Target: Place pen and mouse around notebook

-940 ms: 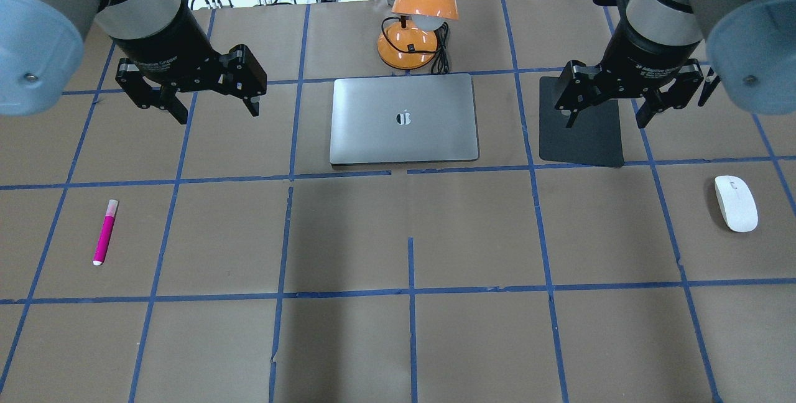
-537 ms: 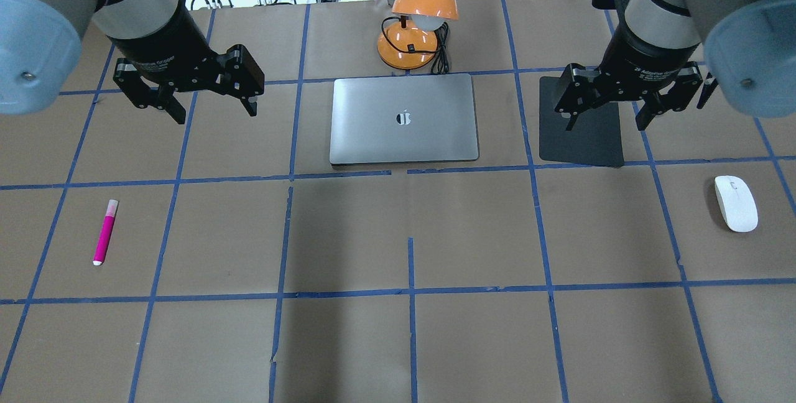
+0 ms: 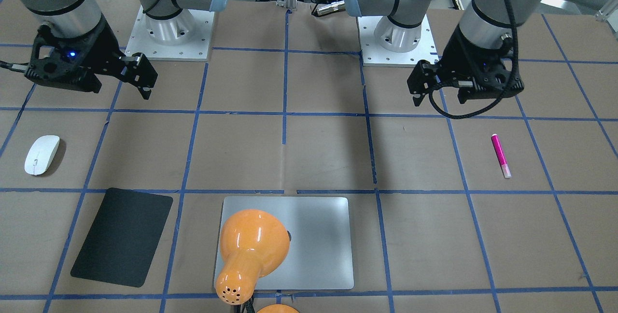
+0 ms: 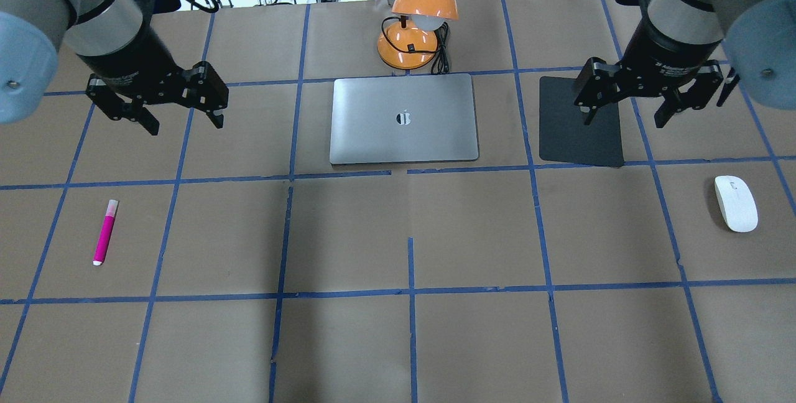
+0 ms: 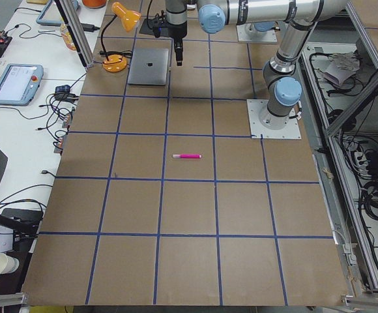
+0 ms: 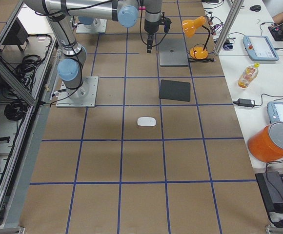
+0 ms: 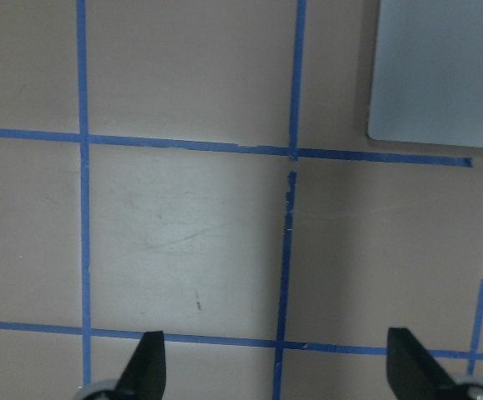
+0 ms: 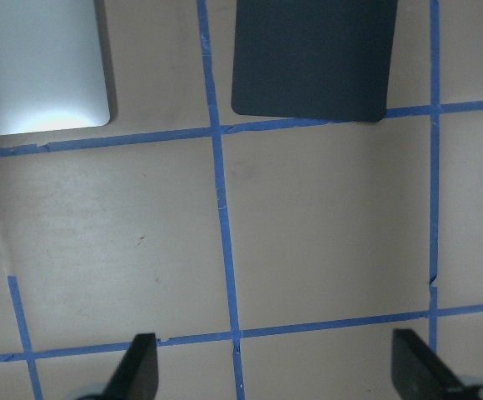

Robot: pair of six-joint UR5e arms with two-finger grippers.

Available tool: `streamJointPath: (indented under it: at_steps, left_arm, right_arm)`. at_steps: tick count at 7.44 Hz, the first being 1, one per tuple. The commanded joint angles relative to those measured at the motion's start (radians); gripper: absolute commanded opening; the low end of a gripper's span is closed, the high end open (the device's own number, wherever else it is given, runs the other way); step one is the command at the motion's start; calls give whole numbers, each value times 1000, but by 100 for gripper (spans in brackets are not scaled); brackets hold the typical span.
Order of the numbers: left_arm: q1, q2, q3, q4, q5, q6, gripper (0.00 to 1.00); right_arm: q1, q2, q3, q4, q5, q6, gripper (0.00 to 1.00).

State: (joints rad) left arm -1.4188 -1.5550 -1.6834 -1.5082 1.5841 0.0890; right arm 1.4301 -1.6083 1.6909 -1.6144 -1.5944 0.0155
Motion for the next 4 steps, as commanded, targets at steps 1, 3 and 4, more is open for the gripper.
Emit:
streamJointPath:
  at_steps: [1,3,4]
  left_arm:
    - [172,21,-146,103,-4,184,95]
    - [332,6,-267,297,-1,469,100]
    - [463,-19,-332,391,-13,560,100]
  right_arm:
    - [-184,-1,39,-7,2,-158,100]
    - [-322,16,103,-83,2,-300,100]
    - [-383,22,177,-181,5,-445,100]
